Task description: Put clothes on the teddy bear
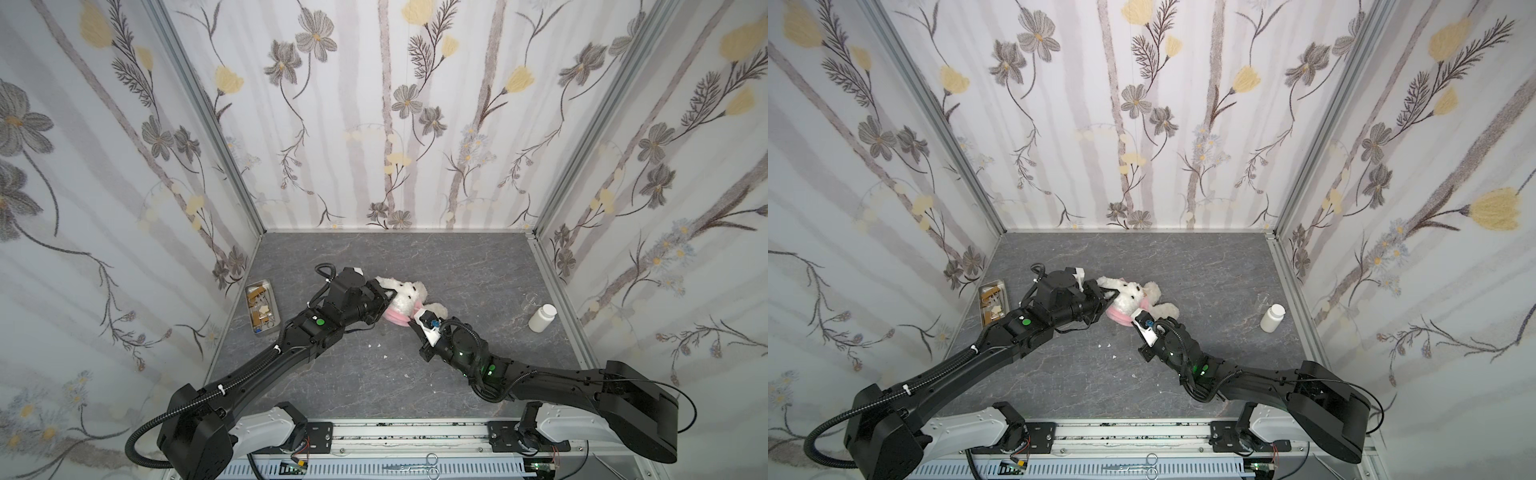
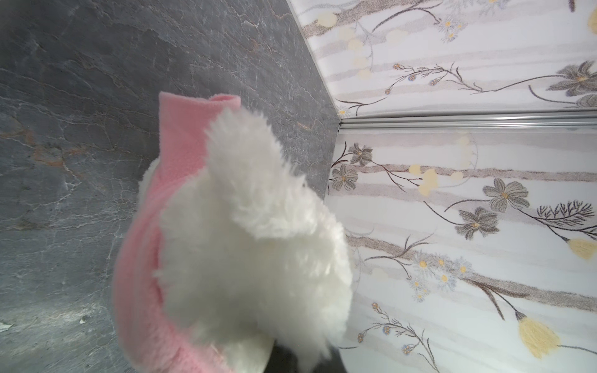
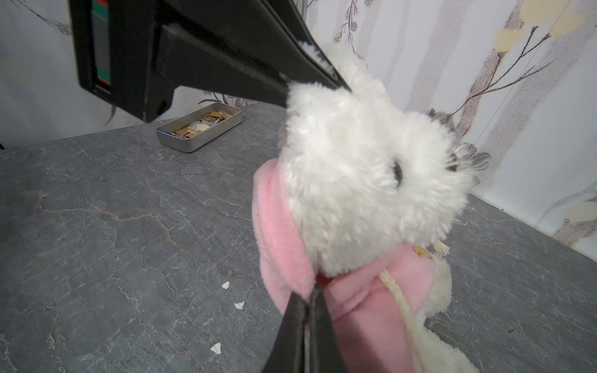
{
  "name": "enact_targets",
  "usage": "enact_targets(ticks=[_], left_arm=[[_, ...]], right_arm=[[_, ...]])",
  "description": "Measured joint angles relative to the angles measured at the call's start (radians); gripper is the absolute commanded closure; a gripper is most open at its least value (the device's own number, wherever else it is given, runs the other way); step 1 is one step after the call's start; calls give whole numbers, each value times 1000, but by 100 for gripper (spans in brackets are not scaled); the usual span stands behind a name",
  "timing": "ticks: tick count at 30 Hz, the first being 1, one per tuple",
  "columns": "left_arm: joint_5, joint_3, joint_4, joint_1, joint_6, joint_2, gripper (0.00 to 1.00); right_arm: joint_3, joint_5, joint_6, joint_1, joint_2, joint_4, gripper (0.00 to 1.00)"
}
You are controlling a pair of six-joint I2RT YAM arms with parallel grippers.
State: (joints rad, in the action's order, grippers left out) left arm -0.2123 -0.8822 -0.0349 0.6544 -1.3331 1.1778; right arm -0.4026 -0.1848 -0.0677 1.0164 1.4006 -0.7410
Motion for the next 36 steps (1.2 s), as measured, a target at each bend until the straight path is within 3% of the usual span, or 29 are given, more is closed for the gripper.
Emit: enact_targets(ticks=[4, 8, 12, 15, 18, 24, 30, 36], left_arm=[[-10, 11, 31, -34, -21, -9, 100], [-10, 14, 82, -72, 1, -11, 100], [-70, 14, 117, -96, 90, 2, 100], [-136, 37, 156, -112, 132, 7, 100], [-207, 92, 214, -118, 138, 5, 100], [-382, 179, 354, -112, 182, 72, 100], [-518, 259, 452, -144, 234, 149, 100], [-547, 325, 455, -200, 260, 248, 100]], right_arm=[[10, -2, 27, 1, -5, 74, 78], [7, 60, 43, -9, -95, 185, 50], [-20, 196, 93, -98, -255, 232, 41], [-9, 350, 183, -230, -351, 233, 41], [11, 433, 316, -419, -377, 245, 45], [-25, 653, 546, -718, -235, 306, 54], [-85, 754, 571, -719, -104, 397, 60], [-85, 789, 599, -645, 17, 416, 71]])
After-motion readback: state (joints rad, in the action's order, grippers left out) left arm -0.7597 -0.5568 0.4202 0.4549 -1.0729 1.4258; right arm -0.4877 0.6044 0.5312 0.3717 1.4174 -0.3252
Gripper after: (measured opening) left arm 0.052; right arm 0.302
